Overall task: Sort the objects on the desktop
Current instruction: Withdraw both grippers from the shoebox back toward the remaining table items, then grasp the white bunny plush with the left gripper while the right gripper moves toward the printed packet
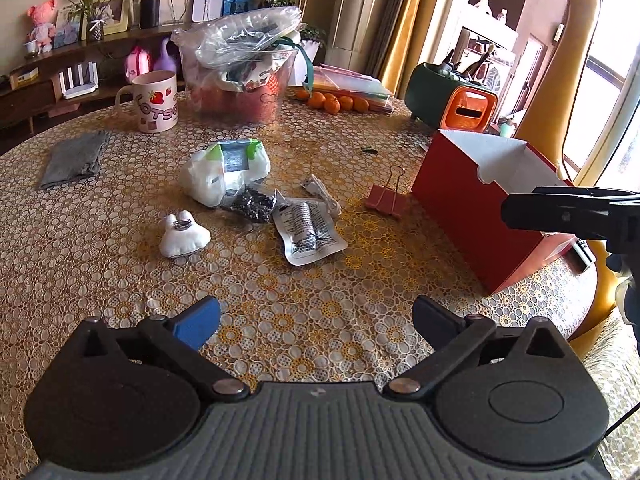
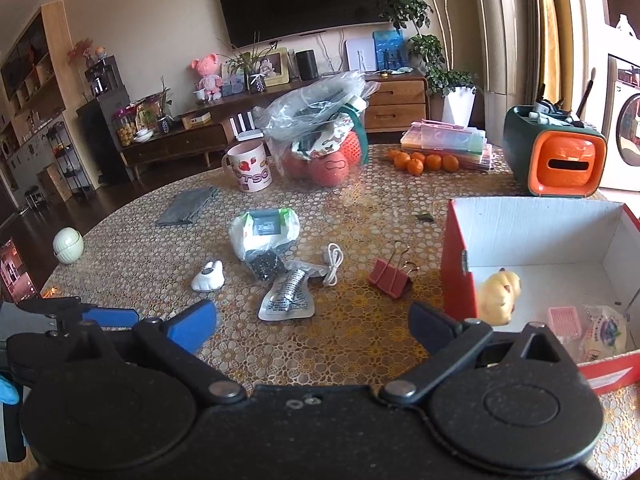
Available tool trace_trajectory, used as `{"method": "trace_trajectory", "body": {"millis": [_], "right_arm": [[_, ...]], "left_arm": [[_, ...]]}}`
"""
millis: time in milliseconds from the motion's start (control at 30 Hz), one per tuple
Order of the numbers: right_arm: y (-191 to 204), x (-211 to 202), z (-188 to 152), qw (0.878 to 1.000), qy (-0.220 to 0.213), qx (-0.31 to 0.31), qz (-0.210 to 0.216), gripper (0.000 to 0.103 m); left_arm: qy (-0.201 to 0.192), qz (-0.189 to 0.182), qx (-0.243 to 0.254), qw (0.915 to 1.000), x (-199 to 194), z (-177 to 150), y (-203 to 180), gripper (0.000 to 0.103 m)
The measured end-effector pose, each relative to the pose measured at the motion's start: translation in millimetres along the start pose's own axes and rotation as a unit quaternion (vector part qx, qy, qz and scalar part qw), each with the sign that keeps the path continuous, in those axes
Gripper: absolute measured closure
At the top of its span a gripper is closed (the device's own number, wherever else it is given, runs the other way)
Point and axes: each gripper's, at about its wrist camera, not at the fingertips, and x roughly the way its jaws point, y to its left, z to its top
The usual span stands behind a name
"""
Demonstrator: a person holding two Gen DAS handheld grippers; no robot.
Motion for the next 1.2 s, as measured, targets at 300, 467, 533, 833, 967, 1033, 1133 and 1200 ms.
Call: {"method": "trace_trajectory", "body": {"millis": [300, 467, 533, 833, 967, 1033, 1133, 1200], "right_arm": [[10, 33, 8, 1.0, 0.018, -0.007, 0.006, 0.001], [8, 56, 10, 0.999, 0.033, -0.003, 0.006, 0.001], [8, 65, 10, 0.999, 0.039, -0.002, 0.006, 0.001], [15, 112, 13, 0.998, 0.058, -0.01, 0.007, 0.001], [18, 132, 10, 0.998, 0.067, -0.021, 0.005, 0.001], [20, 141, 8, 0.997, 0.074, -0.027, 0.006, 0.001], [23, 152, 4, 0.996, 0.081, -0.037, 0.005, 0.002], [26, 159, 3, 0.995, 0.084, -0.045, 0.006, 0.002]], "left_arm": [[0.003, 0.006, -0.003, 1.0, 18, 1, 20, 0.0], [0.002, 0.02, -0.007, 0.9998, 34, 5, 35, 0.0], [0.005, 0.029, -0.012, 0.9995, 41, 7, 42, 0.0], [0.009, 0.062, -0.032, 0.9975, 77, 15, 71, 0.0], [0.012, 0.068, -0.045, 0.9966, 89, 21, 83, 0.0], [0.013, 0.073, -0.052, 0.9959, 95, 25, 89, 0.0], [0.014, 0.078, -0.063, 0.9948, 104, 31, 96, 0.0], [0.014, 0.078, -0.072, 0.9942, 109, 36, 101, 0.0]]}}
